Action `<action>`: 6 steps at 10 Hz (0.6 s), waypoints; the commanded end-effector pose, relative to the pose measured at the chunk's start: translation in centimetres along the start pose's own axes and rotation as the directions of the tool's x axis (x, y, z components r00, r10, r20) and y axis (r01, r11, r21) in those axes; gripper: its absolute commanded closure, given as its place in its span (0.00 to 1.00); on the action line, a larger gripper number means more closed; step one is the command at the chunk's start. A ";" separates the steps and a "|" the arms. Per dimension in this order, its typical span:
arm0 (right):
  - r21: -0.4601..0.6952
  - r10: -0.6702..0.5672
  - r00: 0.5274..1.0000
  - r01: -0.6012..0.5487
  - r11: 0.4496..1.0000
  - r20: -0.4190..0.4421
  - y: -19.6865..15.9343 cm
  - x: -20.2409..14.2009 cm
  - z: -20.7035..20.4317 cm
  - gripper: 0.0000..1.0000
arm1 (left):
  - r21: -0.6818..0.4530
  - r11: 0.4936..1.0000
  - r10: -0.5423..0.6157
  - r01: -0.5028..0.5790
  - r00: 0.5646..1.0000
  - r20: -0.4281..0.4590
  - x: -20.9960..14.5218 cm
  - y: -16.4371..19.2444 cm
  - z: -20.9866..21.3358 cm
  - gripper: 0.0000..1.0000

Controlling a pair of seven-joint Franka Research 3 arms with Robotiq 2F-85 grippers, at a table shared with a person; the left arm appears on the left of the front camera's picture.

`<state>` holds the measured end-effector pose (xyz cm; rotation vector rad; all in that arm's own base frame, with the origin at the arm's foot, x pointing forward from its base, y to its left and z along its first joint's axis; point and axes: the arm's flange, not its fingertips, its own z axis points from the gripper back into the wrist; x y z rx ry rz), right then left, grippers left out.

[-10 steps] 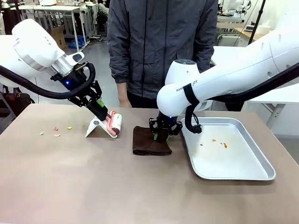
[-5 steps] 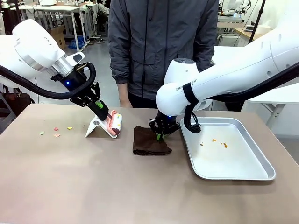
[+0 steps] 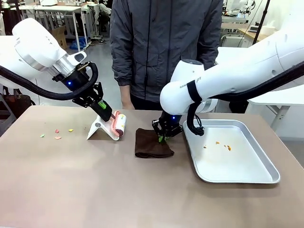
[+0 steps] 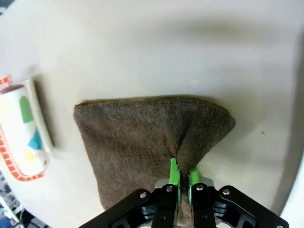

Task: Clean the surface of the table.
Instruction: Hold the Lint Roller with your left hand and the towel with your right hand.

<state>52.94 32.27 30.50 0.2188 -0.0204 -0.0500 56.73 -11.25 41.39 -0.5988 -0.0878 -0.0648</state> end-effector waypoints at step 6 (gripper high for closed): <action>0.678 0.240 0.944 -0.023 0.734 -0.228 -4.9 -2.5 4.9 1.00 | -0.362 0.929 -0.094 0.077 0.995 -0.031 -5.0 0.0 4.9 1.00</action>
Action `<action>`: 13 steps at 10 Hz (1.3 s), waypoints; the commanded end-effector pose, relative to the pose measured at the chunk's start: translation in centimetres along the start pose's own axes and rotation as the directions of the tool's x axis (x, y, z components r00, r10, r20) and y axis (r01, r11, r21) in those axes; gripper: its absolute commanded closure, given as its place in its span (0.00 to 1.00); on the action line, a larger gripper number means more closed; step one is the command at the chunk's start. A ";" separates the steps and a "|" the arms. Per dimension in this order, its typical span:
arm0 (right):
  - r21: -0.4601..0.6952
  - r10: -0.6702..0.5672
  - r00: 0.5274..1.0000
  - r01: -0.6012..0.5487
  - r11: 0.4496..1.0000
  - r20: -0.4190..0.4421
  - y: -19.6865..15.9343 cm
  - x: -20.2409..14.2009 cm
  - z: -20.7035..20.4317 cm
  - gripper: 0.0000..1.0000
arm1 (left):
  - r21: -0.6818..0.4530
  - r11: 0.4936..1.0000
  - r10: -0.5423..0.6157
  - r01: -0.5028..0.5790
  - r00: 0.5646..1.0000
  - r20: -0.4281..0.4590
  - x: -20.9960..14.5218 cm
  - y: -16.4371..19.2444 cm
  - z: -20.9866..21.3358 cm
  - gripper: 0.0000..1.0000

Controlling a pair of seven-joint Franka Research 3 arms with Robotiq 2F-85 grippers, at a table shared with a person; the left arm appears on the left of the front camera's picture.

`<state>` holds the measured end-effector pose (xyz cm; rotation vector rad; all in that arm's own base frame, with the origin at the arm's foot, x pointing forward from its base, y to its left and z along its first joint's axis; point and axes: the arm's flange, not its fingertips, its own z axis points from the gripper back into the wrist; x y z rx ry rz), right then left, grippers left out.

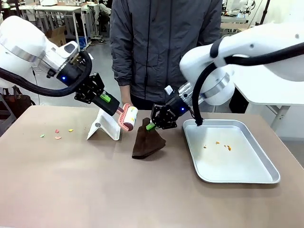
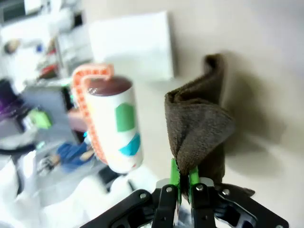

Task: Clean the surface of the table.
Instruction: Hold the Lint Roller with your left hand and the towel with your right hand.

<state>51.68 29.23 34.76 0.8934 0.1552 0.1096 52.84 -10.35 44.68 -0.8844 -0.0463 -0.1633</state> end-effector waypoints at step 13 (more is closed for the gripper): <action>0.336 -0.187 0.971 0.128 0.933 0.149 -2.1 -12.9 5.6 1.00 | -0.363 0.931 0.109 -0.031 0.975 0.195 -16.6 14.5 16.5 1.00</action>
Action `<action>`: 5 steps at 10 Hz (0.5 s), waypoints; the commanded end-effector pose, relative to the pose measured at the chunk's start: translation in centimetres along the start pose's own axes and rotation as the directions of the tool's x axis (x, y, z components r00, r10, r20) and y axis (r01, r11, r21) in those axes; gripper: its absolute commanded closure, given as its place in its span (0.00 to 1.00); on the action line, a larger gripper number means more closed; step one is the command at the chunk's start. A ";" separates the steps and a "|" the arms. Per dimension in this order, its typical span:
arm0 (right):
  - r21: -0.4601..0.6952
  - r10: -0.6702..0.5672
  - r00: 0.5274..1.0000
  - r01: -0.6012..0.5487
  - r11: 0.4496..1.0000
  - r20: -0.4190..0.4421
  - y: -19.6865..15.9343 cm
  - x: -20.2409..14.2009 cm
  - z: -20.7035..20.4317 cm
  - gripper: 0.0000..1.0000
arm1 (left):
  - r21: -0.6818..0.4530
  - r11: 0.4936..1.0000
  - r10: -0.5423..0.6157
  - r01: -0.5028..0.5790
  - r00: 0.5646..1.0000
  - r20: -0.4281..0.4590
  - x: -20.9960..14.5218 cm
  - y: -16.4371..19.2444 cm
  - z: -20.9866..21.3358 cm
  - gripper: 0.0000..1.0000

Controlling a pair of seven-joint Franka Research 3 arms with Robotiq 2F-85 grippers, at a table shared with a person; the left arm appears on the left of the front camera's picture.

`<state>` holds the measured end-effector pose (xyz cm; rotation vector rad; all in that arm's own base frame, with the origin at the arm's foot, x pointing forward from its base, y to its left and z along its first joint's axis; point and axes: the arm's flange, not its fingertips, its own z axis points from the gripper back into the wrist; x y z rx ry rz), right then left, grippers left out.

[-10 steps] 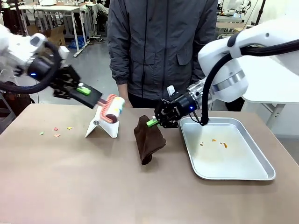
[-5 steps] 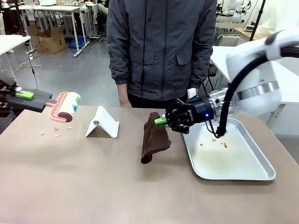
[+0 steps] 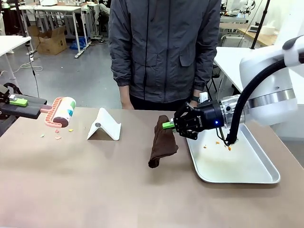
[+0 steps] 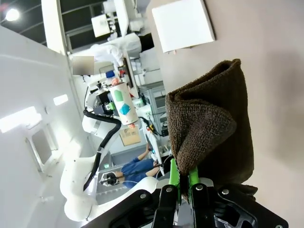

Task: Clean the surface of the table.
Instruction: Hold the Lint Roller with your left hand and the towel with your right hand.

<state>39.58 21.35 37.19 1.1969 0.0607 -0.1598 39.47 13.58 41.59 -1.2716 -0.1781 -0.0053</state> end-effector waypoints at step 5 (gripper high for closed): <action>0.113 -0.068 0.997 0.064 0.991 0.023 -1.0 3.5 5.5 0.92 | -0.033 0.999 0.015 -0.022 0.980 -0.199 -0.1 -0.9 -0.9 0.78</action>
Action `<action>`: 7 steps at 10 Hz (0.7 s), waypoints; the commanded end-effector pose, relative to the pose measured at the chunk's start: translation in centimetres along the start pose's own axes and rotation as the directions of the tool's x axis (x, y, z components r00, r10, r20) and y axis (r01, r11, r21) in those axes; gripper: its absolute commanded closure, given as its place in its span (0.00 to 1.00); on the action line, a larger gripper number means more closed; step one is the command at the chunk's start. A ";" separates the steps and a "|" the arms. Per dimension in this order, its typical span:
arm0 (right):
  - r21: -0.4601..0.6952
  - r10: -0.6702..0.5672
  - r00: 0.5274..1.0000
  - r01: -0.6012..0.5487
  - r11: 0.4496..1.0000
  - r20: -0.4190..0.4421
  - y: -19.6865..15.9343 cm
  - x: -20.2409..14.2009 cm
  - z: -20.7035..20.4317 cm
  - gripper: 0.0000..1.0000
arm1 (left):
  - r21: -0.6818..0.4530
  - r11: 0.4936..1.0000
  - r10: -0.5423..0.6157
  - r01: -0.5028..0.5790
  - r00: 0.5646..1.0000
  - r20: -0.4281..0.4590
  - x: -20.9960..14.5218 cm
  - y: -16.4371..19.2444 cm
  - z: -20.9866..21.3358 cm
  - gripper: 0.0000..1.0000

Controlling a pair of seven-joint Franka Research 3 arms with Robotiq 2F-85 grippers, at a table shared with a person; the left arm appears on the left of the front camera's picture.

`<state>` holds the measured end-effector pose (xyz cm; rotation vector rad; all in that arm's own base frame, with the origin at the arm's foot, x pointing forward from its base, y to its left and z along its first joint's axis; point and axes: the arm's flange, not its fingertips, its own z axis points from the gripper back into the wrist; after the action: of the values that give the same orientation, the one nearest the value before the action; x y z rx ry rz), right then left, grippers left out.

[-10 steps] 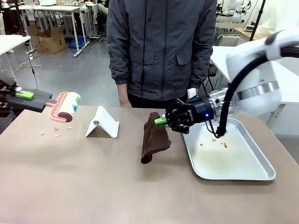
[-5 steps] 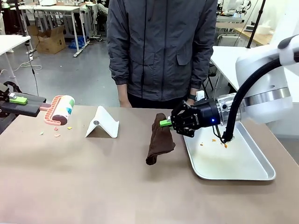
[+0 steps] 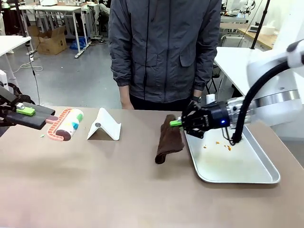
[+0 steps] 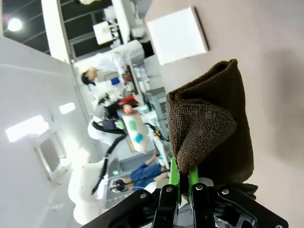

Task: Clean the surface of the table.
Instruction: Hold the Lint Roller with your left hand and the towel with your right hand.

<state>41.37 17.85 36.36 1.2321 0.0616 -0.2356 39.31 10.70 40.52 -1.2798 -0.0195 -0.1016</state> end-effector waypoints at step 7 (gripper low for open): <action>0.180 -0.098 0.995 0.095 0.979 0.005 0.8 -0.1 22.5 0.92 | -0.102 0.993 -0.032 0.068 0.947 0.319 -1.9 -0.6 18.5 0.78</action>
<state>40.28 -1.47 43.68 1.4070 0.0869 -0.3268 37.32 26.84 45.94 -1.3945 -0.2765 0.0581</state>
